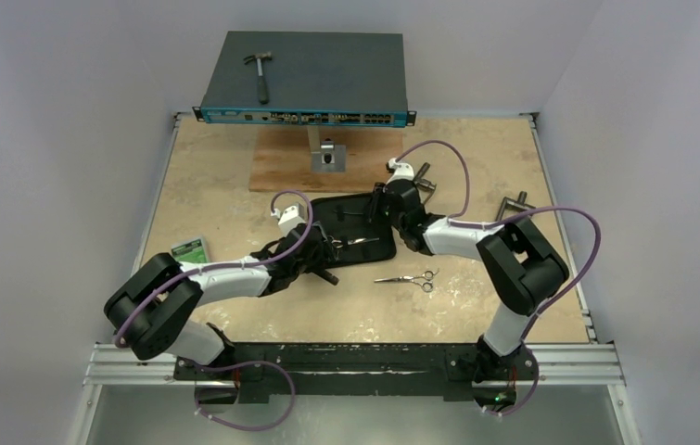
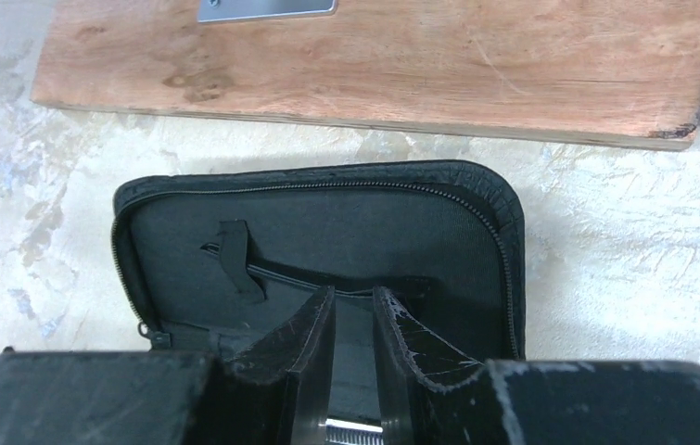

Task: Sort the hair-cutting tools
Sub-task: Place the haircut tool in the hairdressing tool bag, then pick up the haircut tool at the center of the board.

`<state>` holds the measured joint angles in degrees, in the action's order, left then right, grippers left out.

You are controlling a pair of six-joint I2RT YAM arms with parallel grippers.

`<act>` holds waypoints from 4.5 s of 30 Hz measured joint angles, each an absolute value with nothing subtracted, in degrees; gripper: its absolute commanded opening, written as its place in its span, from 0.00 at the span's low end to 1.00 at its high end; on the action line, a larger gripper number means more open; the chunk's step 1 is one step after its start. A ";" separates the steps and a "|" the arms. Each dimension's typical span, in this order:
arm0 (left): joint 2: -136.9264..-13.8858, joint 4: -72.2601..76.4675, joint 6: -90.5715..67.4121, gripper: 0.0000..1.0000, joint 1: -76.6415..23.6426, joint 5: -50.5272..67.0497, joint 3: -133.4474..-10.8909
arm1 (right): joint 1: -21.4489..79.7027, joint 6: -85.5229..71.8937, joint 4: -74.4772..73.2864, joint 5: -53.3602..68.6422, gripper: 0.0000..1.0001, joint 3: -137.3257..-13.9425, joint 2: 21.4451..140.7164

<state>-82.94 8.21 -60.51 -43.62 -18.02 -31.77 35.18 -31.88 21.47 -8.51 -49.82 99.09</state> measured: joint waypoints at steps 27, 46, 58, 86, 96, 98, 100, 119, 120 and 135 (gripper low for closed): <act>-72.34 0.49 -59.99 0.65 -43.51 -18.81 -33.78 | 35.18 -31.55 19.38 -9.19 0.38 -48.97 99.09; -86.74 5.45 -60.49 0.59 -42.50 -18.65 -36.71 | 34.81 -31.83 21.10 -7.73 0.31 -52.34 105.19; -88.23 8.78 -60.55 0.54 -42.00 -17.98 -36.42 | 34.74 -24.99 23.27 -7.90 0.24 -52.64 105.82; -85.86 6.59 -59.81 0.66 -41.74 -16.69 -35.75 | 37.10 -21.12 24.27 -5.45 0.45 -51.59 100.36; -68.03 -9.74 -59.42 0.79 -41.76 -20.69 -35.53 | 35.83 -27.09 21.23 -13.78 0.44 -43.48 89.17; -62.59 -13.56 -60.03 0.77 -41.76 -22.98 -34.89 | 35.55 -28.49 20.29 -14.35 0.44 -40.51 89.21; -59.07 -17.45 -61.45 0.75 -41.76 -25.08 -34.09 | 35.55 -29.71 19.55 -14.46 0.43 -38.24 89.30; -66.59 -39.11 -78.63 0.77 -35.05 -29.34 -33.28 | 35.57 -33.89 20.12 -11.60 0.43 -34.35 87.72; -67.83 -39.68 -79.29 0.77 -34.72 -28.95 -34.20 | 35.57 -33.93 20.21 -11.27 0.43 -34.35 87.55; -79.37 -43.05 -83.74 0.69 -32.73 -25.19 -43.29 | 35.57 -35.20 21.67 -8.78 0.43 -33.23 85.73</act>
